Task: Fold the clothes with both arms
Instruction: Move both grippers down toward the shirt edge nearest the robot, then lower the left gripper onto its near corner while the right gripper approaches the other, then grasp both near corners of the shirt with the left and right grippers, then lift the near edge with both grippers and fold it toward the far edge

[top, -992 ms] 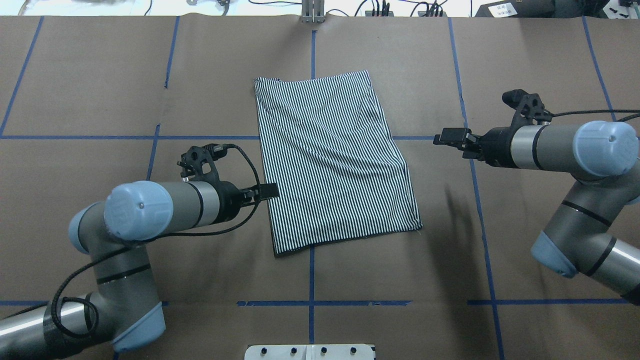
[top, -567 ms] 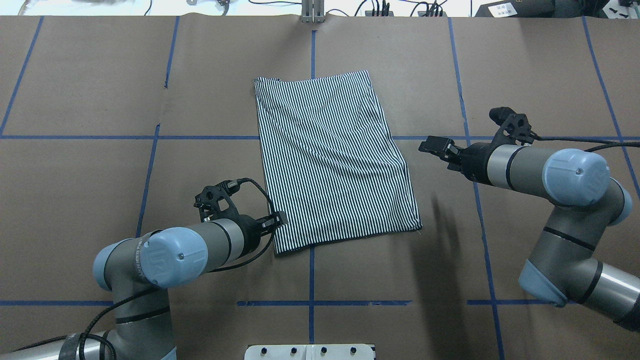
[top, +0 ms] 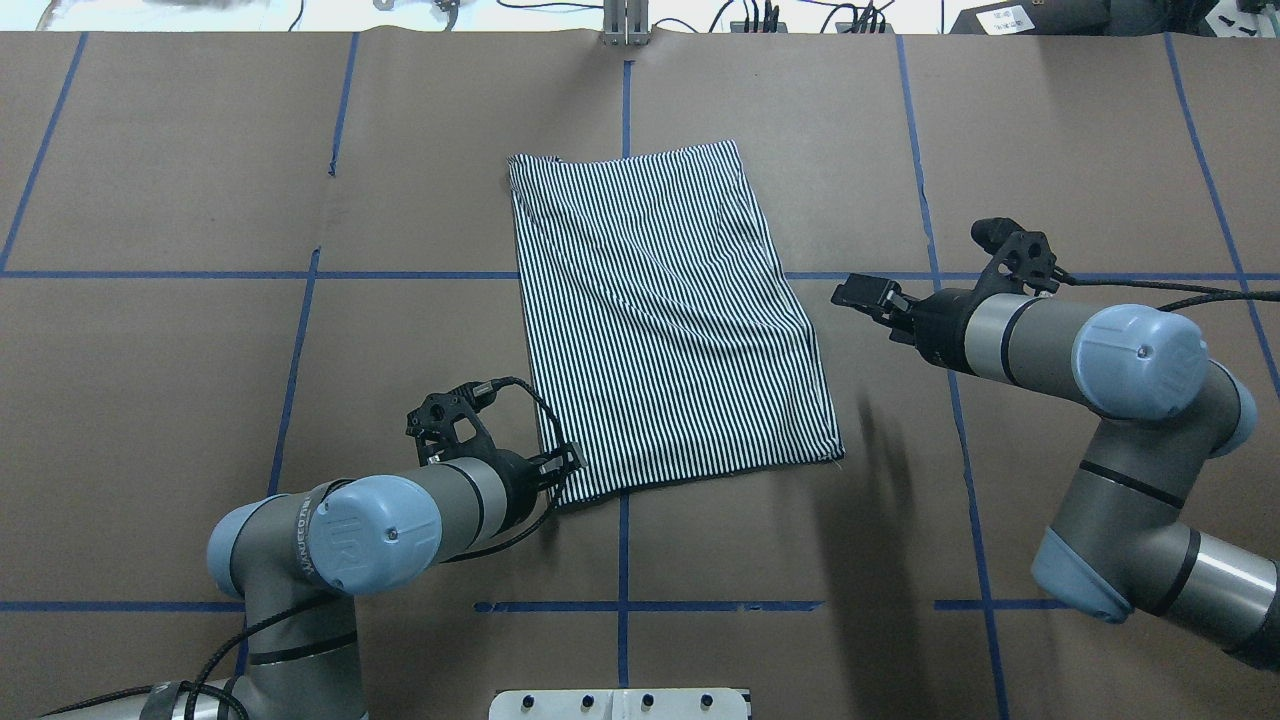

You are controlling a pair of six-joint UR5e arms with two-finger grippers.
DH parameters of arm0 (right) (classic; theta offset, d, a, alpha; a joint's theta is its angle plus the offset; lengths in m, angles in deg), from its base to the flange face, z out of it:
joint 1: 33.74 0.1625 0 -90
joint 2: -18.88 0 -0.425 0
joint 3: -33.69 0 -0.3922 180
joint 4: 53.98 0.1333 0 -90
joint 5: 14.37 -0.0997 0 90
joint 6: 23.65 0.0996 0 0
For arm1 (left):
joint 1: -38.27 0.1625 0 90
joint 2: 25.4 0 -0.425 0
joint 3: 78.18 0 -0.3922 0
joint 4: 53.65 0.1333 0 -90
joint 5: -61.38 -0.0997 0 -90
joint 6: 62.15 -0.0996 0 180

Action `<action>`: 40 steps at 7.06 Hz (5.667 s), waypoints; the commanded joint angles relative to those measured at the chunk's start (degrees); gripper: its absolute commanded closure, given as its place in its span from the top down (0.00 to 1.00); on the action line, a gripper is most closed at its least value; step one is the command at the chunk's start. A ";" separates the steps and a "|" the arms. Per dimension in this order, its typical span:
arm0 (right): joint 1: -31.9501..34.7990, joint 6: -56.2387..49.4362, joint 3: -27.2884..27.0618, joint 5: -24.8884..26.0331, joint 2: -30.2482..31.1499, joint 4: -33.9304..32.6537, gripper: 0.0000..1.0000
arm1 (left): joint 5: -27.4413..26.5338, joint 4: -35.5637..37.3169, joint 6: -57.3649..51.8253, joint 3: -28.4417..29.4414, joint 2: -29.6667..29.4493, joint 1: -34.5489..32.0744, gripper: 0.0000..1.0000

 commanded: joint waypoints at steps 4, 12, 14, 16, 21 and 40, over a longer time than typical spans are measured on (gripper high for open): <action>0.04 -0.07 -0.09 0.02 0.07 -0.01 1.00 | 0.03 0.01 -0.17 0.66 -0.49 0.83 0.57; 0.04 -0.07 -0.09 0.02 0.07 -0.01 1.00 | 0.29 0.10 -2.97 -0.03 -0.67 1.28 0.00; -1.62 1.85 -0.44 0.98 -0.10 -0.19 0.99 | 0.38 -0.08 -6.15 -0.48 0.04 0.66 0.00; -7.31 5.70 -8.82 3.70 -0.19 -13.36 0.94 | 0.38 -0.08 -6.15 -6.33 5.72 0.75 0.00; -22.11 22.35 -11.01 14.17 -16.16 -45.42 0.79 | -0.06 0.01 -5.36 -11.55 9.97 1.63 0.00; -19.91 11.18 1.14 7.32 -24.27 -54.68 0.50 | 0.03 -0.08 -5.27 -11.38 9.71 2.42 0.00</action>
